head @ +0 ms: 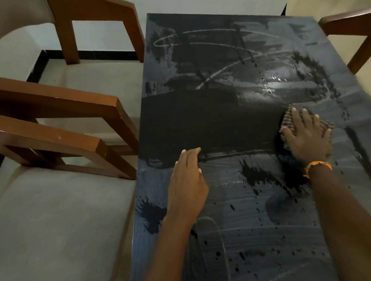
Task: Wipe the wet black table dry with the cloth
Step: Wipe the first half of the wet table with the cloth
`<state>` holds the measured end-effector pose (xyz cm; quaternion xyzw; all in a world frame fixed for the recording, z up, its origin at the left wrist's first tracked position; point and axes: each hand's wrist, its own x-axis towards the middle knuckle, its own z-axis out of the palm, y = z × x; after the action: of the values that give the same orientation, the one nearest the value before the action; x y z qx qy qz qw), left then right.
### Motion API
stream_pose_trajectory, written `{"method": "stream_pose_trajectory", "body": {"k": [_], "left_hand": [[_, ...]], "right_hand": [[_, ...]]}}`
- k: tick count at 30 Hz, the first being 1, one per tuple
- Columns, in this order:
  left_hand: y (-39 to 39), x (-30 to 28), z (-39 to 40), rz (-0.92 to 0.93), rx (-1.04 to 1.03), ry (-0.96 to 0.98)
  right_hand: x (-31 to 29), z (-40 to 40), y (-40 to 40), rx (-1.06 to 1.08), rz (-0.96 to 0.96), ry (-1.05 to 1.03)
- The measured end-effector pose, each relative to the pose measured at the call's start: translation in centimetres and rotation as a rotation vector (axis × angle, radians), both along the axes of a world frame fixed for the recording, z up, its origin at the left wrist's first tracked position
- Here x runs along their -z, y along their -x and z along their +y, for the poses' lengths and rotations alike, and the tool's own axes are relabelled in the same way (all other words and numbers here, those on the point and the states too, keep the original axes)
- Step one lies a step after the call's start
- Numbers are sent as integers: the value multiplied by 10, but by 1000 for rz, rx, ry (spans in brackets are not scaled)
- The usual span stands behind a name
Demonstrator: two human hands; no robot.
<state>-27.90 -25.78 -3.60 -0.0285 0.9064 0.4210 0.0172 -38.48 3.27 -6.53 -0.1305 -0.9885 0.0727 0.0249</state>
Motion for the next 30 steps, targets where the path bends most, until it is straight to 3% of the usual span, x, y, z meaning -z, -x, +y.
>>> {"method": "stream_pose_trajectory", "body": {"k": [3,8,11,13,23,27,30], "left_hand": [[3,-3,9,-6,-27,49],[6,-7,42,2,-88,88],[6,-6,68,-11,-121,87],[6,-7,88,-21,-99,93],[21,-6,190,-10,72,195],[29,-7,195,-27,68,201],[34,-7,195,-22,50,205]], "right_hand": [[-1,-45,7,-2,11,0],[4,-137,3,-485,14,37],[5,-125,2,-703,23,46],[6,-88,4,-733,44,54],[0,189,8,-112,26,-19],[7,169,26,84,56,29],[9,116,56,26,38,77]]}}
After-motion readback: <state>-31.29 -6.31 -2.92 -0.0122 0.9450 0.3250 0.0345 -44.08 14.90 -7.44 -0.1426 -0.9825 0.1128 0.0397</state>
